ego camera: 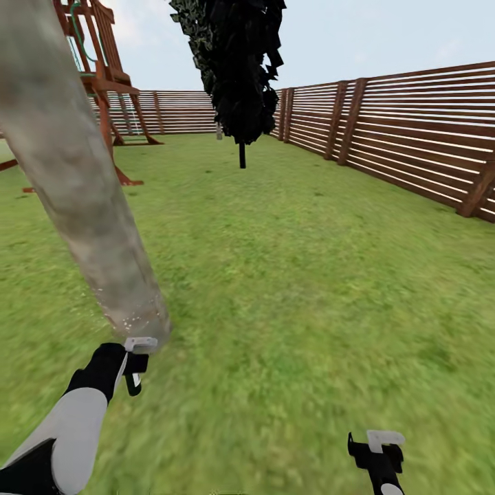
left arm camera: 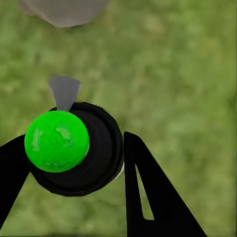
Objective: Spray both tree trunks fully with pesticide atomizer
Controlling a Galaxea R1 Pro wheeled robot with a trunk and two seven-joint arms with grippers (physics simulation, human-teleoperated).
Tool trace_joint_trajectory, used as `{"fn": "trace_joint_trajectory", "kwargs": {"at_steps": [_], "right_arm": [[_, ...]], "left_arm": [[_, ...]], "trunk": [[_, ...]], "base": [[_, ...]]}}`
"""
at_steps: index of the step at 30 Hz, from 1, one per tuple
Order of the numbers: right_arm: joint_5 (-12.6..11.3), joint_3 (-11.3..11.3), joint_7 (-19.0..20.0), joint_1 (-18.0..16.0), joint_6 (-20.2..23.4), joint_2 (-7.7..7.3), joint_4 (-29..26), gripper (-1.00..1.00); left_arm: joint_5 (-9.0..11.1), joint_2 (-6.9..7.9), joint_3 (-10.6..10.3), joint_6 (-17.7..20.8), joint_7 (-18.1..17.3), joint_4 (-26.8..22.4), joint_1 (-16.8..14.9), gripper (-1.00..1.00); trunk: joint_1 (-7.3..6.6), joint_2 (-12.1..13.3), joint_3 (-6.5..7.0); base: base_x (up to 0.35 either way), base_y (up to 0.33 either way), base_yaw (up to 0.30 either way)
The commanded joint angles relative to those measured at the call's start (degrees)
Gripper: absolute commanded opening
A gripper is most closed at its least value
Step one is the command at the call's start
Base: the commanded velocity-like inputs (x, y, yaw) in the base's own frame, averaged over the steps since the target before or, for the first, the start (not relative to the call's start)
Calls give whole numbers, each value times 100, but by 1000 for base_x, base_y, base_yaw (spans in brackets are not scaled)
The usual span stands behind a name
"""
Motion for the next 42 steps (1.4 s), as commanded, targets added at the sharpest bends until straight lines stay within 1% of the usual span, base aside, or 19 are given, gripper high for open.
{"fn": "trace_joint_trajectory", "kwargs": {"at_steps": [1,4,5,7,9,10,12,13,15,16,19,20,22,25,29,32,35,42], "right_arm": [[-59,50,-12,-1,-15,-4,-3,100],[-61,42,-13,-1,-16,-10,-8,100],[-61,45,-12,-1,-15,-11,-6,100],[-61,45,-12,-1,-14,-11,-4,100],[-61,42,-15,-1,-14,-11,-3,100],[-61,42,-16,-1,-14,-11,-4,100],[-61,41,-17,-1,-18,-11,-7,100],[-61,41,-18,-1,-19,-11,-7,100],[-56,41,-17,-1,-22,-18,-1,100],[-54,41,-19,-1,-22,-23,-1,100],[-53,41,-21,-1,-22,-28,-1,100],[-53,41,-21,-1,-22,-28,-1,100],[-53,41,-21,-1,-22,-23,-1,100],[-53,41,-21,-1,-22,-20,-1,100],[-53,44,-21,-1,-22,-20,-1,100],[-53,45,-21,-1,-22,-20,-1,100],[-53,49,-21,-1,-22,-20,-1,100],[-53,50,-21,-1,-22,-20,-1,100]], "left_arm": [[-61,-1,35,15,-51,-26,-6,-100],[-56,24,51,39,-59,-153,-11,-100],[-55,14,45,85,-79,-405,-17,-100],[-54,-31,21,198,-117,-833,-59,-100],[-53,-87,0,413,-214,-1003,-111,-100],[-59,-138,-23,526,-380,-1051,-135,-100],[-71,-159,-161,725,-508,-1071,-214,-100],[-80,-152,-327,850,-529,-1077,-242,-100],[-74,-149,-576,961,-541,-1095,-266,-100],[-78,-153,-604,982,-542,-1163,-265,-100],[-74,-144,-621,1050,-543,-1300,-253,-100],[-85,-96,-630,1177,-543,-1353,-243,-100],[-116,-71,-632,1234,-536,-1392,-208,-100],[-116,-68,-633,1244,-534,-1400,-196,-100],[-115,-71,-629,1245,-534,-1406,-229,-100],[-112,-117,-632,1252,-535,-1624,-227,-100],[-118,-123,-630,1254,-534,-1684,-232,-100],[-124,-69,-624,1254,-534,-1691,-214,-100]], "trunk": [[-1,-2,-5],[-1,-2,-5],[-1,-2,-5],[-1,-2,-5],[-1,-2,-5],[-1,-2,-5],[-1,-2,-5],[-1,-2,-5],[-1,-2,-5],[-1,-2,-5],[-1,-2,-5],[-1,-2,-5],[-1,-2,-5],[-1,-2,-5],[-1,-2,-5],[-1,-2,-5],[-1,-2,-5],[-1,-2,-5]], "base": [[-134,-199,277],[-46,-62,277],[-7,-9,277],[-2,-3,277],[-1,-1,277],[0,0,277],[0,0,209],[0,0,63],[0,0,21],[0,0,3],[2,0,1],[202,0,0],[299,0,0],[319,-34,0],[162,-207,0],[10,-271,11],[1,-274,170],[5,-275,272]]}}
